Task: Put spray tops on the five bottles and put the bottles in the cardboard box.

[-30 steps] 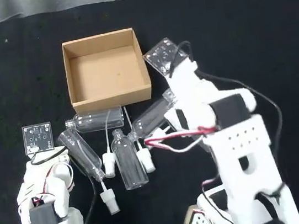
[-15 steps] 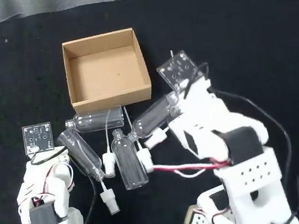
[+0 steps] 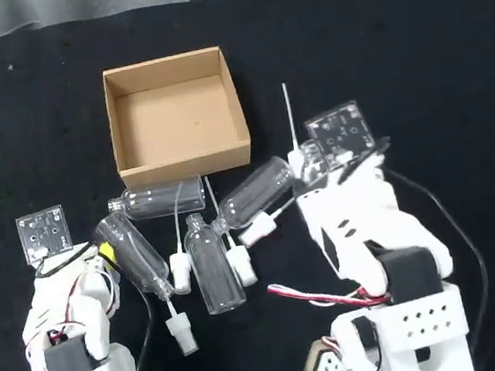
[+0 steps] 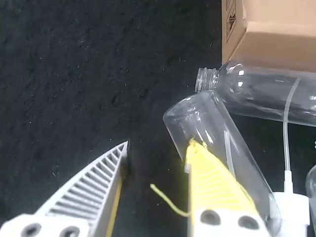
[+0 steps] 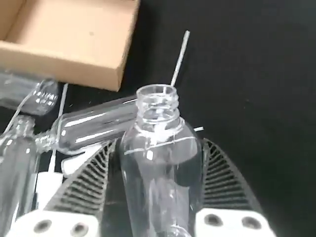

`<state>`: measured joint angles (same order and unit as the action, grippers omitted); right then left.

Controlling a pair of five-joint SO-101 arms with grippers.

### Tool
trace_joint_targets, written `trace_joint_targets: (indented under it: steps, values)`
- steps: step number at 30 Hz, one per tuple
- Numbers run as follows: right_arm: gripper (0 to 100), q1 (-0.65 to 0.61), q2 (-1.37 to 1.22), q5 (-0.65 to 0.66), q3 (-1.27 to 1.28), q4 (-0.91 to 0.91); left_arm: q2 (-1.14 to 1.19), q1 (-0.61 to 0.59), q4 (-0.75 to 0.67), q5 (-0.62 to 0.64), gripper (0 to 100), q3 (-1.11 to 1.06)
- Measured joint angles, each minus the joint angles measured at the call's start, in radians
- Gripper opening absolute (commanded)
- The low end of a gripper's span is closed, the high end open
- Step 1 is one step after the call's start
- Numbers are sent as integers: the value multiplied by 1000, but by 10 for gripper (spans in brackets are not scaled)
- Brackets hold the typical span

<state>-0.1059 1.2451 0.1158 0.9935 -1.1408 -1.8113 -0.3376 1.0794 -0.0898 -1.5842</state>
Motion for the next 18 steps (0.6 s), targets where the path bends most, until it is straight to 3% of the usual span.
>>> trace_joint_targets:
  steps: [18]
  values:
    - [117,109,305,-80,235,155,2,-5,5,-21,198,123]
